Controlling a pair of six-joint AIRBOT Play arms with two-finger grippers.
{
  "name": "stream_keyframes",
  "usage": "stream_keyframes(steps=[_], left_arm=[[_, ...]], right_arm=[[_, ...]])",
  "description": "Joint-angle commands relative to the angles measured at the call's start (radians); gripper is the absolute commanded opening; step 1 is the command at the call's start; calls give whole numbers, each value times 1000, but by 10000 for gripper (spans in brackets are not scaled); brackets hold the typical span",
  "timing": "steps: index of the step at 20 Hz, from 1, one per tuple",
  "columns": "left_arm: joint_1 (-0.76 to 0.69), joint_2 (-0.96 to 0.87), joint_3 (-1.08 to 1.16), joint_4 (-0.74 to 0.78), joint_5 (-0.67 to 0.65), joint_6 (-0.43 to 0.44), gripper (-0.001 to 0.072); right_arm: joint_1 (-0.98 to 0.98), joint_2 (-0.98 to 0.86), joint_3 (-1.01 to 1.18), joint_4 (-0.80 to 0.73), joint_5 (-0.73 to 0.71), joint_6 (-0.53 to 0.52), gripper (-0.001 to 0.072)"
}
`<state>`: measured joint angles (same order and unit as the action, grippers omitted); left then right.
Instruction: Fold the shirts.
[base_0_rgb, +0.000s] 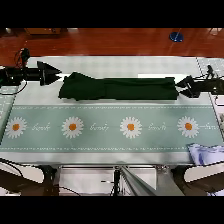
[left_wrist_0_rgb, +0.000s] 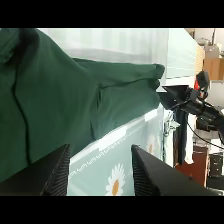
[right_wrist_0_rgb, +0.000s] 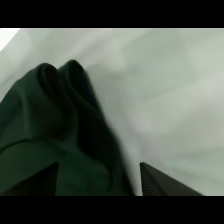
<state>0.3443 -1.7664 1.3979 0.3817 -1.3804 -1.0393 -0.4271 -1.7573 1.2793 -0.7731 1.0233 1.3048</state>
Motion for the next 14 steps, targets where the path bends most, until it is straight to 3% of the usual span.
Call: stream_keyframes(steps=[1, 2, 3, 4, 7, 8, 9, 10, 14], left_arm=[[-26, 1, 0, 0, -7, 6, 460], [-34, 1, 0, -1, -7, 6, 460], [-41, 2, 0, -1, -8, 6, 460], [-47, 3, 0, -1, -8, 6, 457], [-60, 23, 0, -2, -7, 5, 198], [-67, 37, 0, -2, -6, 5, 178], [-80, 53, 0, -2, -8, -5, 48], [-97, 70, 0, -2, -7, -14, 18], [-220, 128, 0, -2, 24, -78, 18]], right_arm=[[78, -59, 0, 26, 5, 8, 566], [103, -65, 0, 37, -3, 6, 486], [124, -64, 2, 52, -18, -5, 296], [134, -55, 11, 79, -19, -27, 48], [116, 32, 59, 97, 31, -61, 28], [103, 78, 74, 86, 56, -61, 28], [89, 122, 82, 78, 76, -61, 28], [75, 168, 82, 71, 84, -60, 28], [48, 315, 82, -14, 157, -40, 28]])
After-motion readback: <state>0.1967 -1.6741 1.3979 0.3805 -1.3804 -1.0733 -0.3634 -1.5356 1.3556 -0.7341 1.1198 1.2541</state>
